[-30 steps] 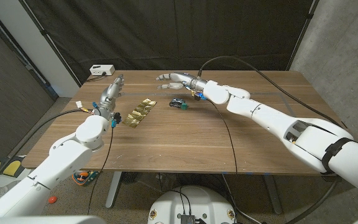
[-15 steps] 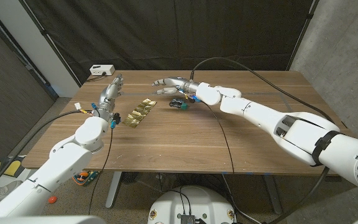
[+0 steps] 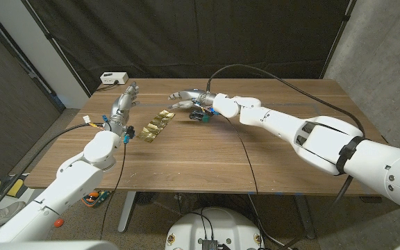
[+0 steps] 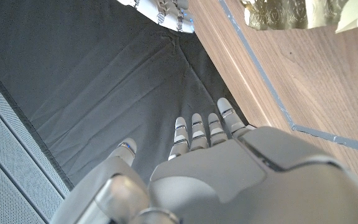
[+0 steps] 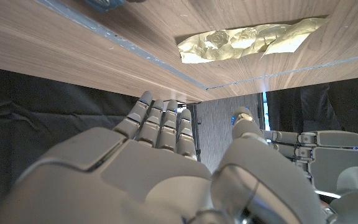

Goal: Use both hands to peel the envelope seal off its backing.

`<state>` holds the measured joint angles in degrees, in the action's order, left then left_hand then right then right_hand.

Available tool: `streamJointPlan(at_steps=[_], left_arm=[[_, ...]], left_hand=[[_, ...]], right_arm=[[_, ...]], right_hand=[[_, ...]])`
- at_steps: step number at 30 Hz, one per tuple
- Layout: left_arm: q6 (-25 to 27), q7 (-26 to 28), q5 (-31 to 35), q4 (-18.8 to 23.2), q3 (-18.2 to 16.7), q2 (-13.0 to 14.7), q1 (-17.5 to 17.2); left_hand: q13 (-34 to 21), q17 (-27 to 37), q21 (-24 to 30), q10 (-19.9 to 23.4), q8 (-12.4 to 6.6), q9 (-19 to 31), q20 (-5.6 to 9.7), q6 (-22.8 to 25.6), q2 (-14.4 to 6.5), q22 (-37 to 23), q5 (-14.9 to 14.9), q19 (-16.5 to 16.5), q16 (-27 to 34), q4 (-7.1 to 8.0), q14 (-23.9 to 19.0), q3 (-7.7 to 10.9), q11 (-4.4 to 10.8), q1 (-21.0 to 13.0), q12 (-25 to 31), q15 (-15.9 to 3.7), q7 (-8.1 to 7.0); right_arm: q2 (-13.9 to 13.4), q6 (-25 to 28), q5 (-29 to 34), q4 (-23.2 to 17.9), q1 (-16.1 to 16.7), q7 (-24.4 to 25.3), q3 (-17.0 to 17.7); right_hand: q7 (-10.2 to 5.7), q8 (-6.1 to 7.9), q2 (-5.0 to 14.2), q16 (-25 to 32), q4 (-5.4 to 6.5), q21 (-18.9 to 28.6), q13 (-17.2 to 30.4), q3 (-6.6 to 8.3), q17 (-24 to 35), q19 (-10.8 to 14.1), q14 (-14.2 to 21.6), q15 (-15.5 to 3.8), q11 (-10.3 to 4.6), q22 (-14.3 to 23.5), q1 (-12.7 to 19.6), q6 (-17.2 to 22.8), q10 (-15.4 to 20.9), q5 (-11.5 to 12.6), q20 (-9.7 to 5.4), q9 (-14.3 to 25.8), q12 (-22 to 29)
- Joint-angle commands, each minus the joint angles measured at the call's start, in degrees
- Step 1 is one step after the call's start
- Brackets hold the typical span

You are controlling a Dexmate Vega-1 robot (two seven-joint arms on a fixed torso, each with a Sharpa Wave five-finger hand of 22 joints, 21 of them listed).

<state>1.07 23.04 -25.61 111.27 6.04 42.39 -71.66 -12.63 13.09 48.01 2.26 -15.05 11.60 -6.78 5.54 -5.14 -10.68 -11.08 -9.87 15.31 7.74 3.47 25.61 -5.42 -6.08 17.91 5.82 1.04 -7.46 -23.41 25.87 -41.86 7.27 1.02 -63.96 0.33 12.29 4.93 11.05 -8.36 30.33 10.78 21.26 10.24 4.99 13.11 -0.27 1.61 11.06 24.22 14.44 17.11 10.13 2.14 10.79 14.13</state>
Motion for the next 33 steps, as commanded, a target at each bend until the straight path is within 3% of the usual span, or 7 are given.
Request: streamJointPlan(at_steps=[1,6,14,25,31,33], left_arm=[[-2.0,-1.69,-0.2,-2.02,0.43,-0.13,0.93],[-2.72,-2.21,-0.38,-2.71,0.48,-0.16,1.18],[-3.72,-3.02,-0.25,-3.46,0.7,0.1,1.56],[-3.82,-2.75,0.07,-3.1,0.48,0.41,1.25],[-3.69,-2.6,0.17,-2.96,0.45,0.44,1.21],[-3.7,-2.7,0.19,-2.94,0.52,0.45,1.26]], left_hand=[[-0.12,0.17,-0.34,0.37,0.0,0.15,-0.27,0.7,0.13,-0.13,0.03,-10.1,-0.25,0.25,0.32,0.04,0.11,0.41,-0.27,-0.19,-0.12],[-0.14,0.19,-0.45,0.42,0.04,0.15,-0.41,0.79,0.16,-0.13,0.02,-10.22,-0.29,0.24,0.34,0.02,0.13,0.4,-0.27,-0.16,-0.1],[-0.17,0.21,-0.56,0.4,0.09,0.16,-0.44,0.97,0.22,-0.12,-0.01,-10.28,-0.34,0.23,0.36,-0.03,0.23,0.41,-0.32,-0.25,-0.13],[-0.21,0.24,-0.68,0.4,0.21,0.16,-0.47,1.02,0.33,-0.12,-0.04,-10.26,-0.37,0.21,0.31,-0.12,0.36,0.43,-0.37,-0.37,-0.25],[-0.23,0.25,-0.75,0.43,0.26,0.17,-0.4,1.09,0.38,-0.12,-0.06,-10.27,-0.39,0.21,0.3,-0.16,0.4,0.44,-0.39,-0.45,-0.33],[-0.24,0.26,-0.79,0.41,0.28,0.17,-0.45,1.11,0.4,-0.12,-0.07,-10.29,-0.4,0.2,0.3,-0.18,0.33,0.45,-0.41,-0.44,-0.31]], right_arm=[[7.41,-1.82,0.45,14.27,-4.27,4.97,-5.2],[10.27,-0.19,-0.81,19.03,-5.32,6.21,-7.43],[11.8,4.32,-3.46,20.35,-5.4,8.85,-10.72],[12.25,6.56,-3.35,20.45,-5.29,14.14,-14.58],[12.42,7.27,-2.85,20.54,-4.76,16.48,-15.99],[12.83,8.46,-2.42,20.68,-4.53,17.44,-16.68]], right_hand=[[0.04,-0.13,-0.16,0.74,-0.06,0.2,0.14,-0.49,0.2,0.73,1.63,-0.6,-0.13,0.22,0.65,0.3,1.73,0.4,-0.05,0.15,0.4],[0.14,0.0,-0.28,1.13,-0.04,0.31,0.19,-0.71,0.29,1.13,2.87,-1.3,-0.09,0.23,0.79,0.79,2.06,0.47,-0.16,0.16,0.42],[0.07,0.89,-0.2,0.84,-0.51,0.24,0.27,-0.6,0.31,1.13,2.84,-1.74,-0.16,0.25,2.08,3.47,1.52,0.77,-0.29,0.19,0.01],[-1.16,2.82,-0.62,2.67,-1.06,1.8,0.41,0.19,0.88,5.04,10.56,-5.02,-1.73,0.4,5.9,10.45,7.9,1.72,-1.51,0.18,1.7],[-2.43,3.78,-2.31,3.84,-0.71,2.19,0.49,-0.51,1.61,5.72,14.4,-6.64,-3.38,0.48,6.21,14.07,11.61,2.22,-1.69,0.12,2.64],[-2.88,3.89,-2.65,5.26,-0.56,2.58,0.52,-1.06,2.53,6.5,16.47,-8.09,-3.71,0.59,6.5,14.95,12.36,2.58,-2.37,0.07,2.53]])
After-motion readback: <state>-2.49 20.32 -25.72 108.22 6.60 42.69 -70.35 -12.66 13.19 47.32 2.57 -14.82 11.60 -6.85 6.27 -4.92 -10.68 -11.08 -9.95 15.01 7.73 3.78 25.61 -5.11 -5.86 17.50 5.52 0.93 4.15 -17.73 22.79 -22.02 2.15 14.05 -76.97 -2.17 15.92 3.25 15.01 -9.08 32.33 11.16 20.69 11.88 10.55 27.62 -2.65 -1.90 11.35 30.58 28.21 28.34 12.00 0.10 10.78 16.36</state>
